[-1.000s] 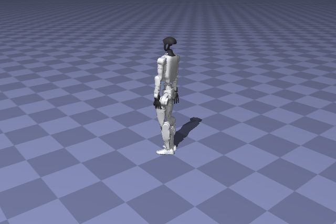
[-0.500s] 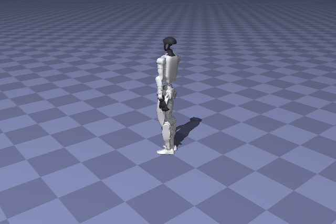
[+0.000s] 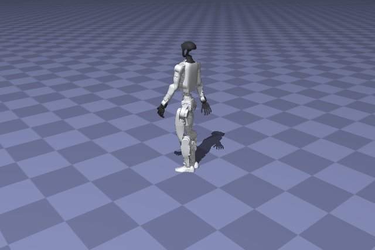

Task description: In place motions

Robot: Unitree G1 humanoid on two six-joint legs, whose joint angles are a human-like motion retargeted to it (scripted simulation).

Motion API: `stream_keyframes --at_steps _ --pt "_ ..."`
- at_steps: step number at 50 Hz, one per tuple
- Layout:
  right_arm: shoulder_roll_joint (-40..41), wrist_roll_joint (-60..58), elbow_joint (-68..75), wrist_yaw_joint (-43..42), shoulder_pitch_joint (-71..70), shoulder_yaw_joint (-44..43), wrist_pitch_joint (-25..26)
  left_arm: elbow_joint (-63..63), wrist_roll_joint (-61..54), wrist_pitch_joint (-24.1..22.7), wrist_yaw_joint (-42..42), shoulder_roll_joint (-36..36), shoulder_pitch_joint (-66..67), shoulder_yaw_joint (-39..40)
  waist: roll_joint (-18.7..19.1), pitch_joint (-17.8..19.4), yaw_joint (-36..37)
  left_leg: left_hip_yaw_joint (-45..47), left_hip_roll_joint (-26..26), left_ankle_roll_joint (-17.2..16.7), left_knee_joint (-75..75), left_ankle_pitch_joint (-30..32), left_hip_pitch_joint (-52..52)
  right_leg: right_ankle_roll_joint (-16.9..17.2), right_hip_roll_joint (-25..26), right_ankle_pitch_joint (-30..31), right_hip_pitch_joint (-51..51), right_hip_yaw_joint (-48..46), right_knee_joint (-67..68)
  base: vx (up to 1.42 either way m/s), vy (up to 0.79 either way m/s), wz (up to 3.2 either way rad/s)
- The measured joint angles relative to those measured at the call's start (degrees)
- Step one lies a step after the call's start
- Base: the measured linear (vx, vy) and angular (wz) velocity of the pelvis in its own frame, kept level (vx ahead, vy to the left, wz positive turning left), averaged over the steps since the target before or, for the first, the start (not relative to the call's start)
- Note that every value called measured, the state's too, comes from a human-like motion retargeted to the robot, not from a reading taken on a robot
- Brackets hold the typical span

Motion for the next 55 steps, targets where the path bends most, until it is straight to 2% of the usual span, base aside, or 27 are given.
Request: stream_keyframes --at_steps 8,14,20,25,30,35,42,48,55 --pt "7.7 3.0 -13.3 6.3 -11.6 9.7 -5.9 24.1 1.7 4.2 -1.3 -2.2 13.2 7.8 0.7 0.1 -0.1 1.5 0.2 -0.2 -0.7 -0.7 1.6 -0.3 0.5 0.2 -0.3 2.3 0.5 0.02 0.00 -0.12" --pt "13.3 6.9 -25.8 9.1 -18.6 16.6 -10.2 26.2 1.6 4.7 -3.3 -2.9 28.5 11.9 1.5 0.4 -1.4 2.7 0.6 -0.6 -1.2 -1.0 2.4 -0.4 1.1 0.4 -0.9 4.4 0.9 0.03 0.01 -0.17" --pt "14.9 9.4 -32.1 9.1 -21.7 20.5 -13.1 26.1 4.5 5.0 -4.2 -2.4 35.3 12.9 1.2 0.5 -1.5 3.0 0.6 -0.7 -1.4 -0.9 2.8 -0.4 1.1 0.6 -0.8 4.7 0.9 0.00 0.00 0.00" --pt "13.9 7.8 -31.4 8.9 -20.0 21.1 -14.0 25.2 1.8 5.5 -1.9 -2.2 31.7 12.3 0.7 0.2 -1.6 2.5 0.4 -0.7 -1.4 -0.7 2.6 -0.3 0.9 0.5 -0.8 4.3 0.9 0.00 0.00 0.00" --pt "11.6 4.4 -24.2 8.0 -15.6 18.6 -12.9 24.2 -3.5 5.3 2.7 -3.4 20.3 12.7 0.4 0.0 -1.2 2.3 0.4 -0.6 -1.2 -0.6 2.2 -0.3 0.8 0.6 -0.7 3.6 0.6 0.00 0.00 0.00" --pt "7.6 -0.3 -12.1 6.7 -10.1 11.4 -9.2 17.8 -8.7 4.3 2.4 -4.1 7.1 11.5 0.1 0.1 -1.2 1.8 0.4 -0.4 -0.8 -0.5 1.4 -0.1 0.6 0.6 -0.6 2.5 0.4 0.00 0.00 0.00" --pt "0.4 -1.9 -2.8 2.8 -0.1 1.2 -6.0 4.7 -8.4 1.5 2.2 -2.7 -4.1 7.4 -0.4 0.0 -1.1 1.0 0.2 -0.1 -0.1 -0.6 0.2 0.1 0.3 0.4 -0.7 1.5 0.1 0.00 0.00 0.00" --pt "-3.4 0.4 0.0 -0.7 5.3 -4.1 -4.3 -0.8 -6.1 0.1 3.0 -0.7 -8.2 4.6 -0.5 0.5 -1.0 0.9 0.1 0.0 -0.1 -0.5 0.0 0.2 0.1 0.1 -0.5 1.0 0.1 0.00 0.00 0.00" --pt "-2.2 3.0 0.0 -2.0 3.3 -3.7 -4.3 2.0 -4.8 -0.2 2.7 -1.1 -4.7 4.1 0.0 0.4 -0.5 0.9 0.0 0.0 -0.1 -0.4 0.1 0.2 0.0 0.1 -0.3 0.8 0.0 0.00 0.00 0.00"
